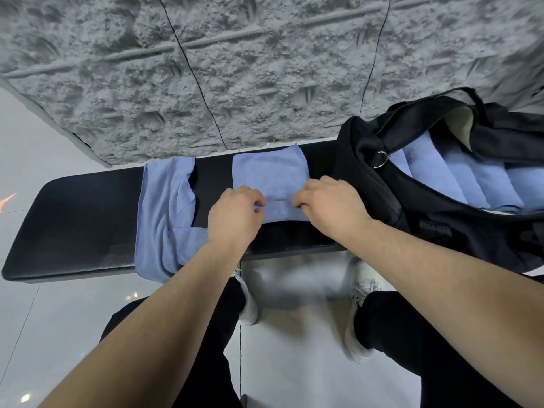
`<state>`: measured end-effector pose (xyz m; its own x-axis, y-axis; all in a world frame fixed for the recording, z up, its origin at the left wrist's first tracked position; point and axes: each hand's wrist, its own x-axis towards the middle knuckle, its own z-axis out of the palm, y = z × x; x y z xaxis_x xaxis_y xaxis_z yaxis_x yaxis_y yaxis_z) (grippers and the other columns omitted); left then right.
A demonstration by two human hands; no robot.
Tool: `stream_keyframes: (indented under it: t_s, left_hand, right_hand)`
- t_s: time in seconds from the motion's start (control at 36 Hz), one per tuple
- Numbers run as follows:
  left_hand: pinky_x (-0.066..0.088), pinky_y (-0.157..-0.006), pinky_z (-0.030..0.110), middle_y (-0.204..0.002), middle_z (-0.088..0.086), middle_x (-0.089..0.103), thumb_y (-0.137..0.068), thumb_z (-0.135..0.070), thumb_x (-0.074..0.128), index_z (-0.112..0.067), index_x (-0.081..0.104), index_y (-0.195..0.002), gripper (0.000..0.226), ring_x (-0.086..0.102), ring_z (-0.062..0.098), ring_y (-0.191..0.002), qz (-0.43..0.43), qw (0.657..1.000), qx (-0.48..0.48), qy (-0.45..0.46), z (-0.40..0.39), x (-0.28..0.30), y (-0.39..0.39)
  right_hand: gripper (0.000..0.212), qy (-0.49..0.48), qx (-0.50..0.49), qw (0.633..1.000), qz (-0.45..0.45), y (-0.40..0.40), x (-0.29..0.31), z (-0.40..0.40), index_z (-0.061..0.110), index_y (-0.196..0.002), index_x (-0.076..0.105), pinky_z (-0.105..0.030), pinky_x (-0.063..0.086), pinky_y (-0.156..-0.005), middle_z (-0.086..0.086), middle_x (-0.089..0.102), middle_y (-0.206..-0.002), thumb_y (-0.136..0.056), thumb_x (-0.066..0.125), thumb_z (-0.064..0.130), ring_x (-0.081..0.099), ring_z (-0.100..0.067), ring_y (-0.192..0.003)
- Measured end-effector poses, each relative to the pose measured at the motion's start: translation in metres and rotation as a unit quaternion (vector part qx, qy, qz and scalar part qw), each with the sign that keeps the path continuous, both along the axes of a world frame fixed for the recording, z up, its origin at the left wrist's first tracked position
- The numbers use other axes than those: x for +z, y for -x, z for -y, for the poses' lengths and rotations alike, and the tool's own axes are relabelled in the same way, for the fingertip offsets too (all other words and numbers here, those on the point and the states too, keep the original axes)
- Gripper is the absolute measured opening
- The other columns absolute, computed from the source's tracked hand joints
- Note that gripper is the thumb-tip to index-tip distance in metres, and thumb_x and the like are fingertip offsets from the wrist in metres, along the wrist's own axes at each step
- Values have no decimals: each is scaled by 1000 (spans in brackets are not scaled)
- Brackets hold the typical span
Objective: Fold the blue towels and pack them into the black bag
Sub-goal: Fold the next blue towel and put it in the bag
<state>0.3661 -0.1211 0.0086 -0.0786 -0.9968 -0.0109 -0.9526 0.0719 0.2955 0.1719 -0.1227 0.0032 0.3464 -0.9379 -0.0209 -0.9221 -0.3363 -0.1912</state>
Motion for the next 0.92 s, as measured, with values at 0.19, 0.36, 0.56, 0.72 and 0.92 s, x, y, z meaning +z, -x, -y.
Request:
stream_keyframes:
  t_s: [0.19,0.36,0.56,0.72,0.92]
  left_hand:
    - [52,-76,42,-104,-2,68,-88,-8,59,-12,76,-94,18,58,25,-93,16,1000,-14,4,0,-2,-2]
    - [47,-88,39,-119,-7,63,-86,-24,64,-19,71,-116,31,54,22,-106,44,998,-44,-28,-2,0,-1]
    - [36,-88,31,-127,-8,58,-89,-22,59,-26,60,-130,41,53,18,-113,104,993,-58,-15,-4,0,0]
    - [32,-75,29,-112,-5,56,-88,-29,57,-22,67,-119,33,58,21,-89,78,995,-57,-33,-6,1,1]
    - [50,-72,36,-105,-3,57,-91,-24,50,-19,69,-111,28,58,21,-85,42,995,-51,-69,-9,1,1]
  right_hand:
    - [28,55,9,998,-21,-3,-6,-10,24,-98,75,-37,39,-73,6,64,-95,-77,62,37,54,-24,-89]
    - [29,90,15,993,-68,-2,-15,-10,21,-94,75,-37,43,-67,4,63,-87,-65,74,19,57,-25,-81]
    - [38,20,13,999,-38,-7,-6,-7,21,-120,64,-35,34,-89,4,63,-112,-85,52,17,51,-22,-105]
    - [34,-26,13,999,-13,-3,-4,-10,21,-114,64,-34,36,-92,4,64,-104,-88,45,30,50,-19,-99]
    - [31,-60,0,998,5,-7,-1,-13,13,-114,57,-36,34,-82,-2,64,-95,-93,41,30,47,-21,-88]
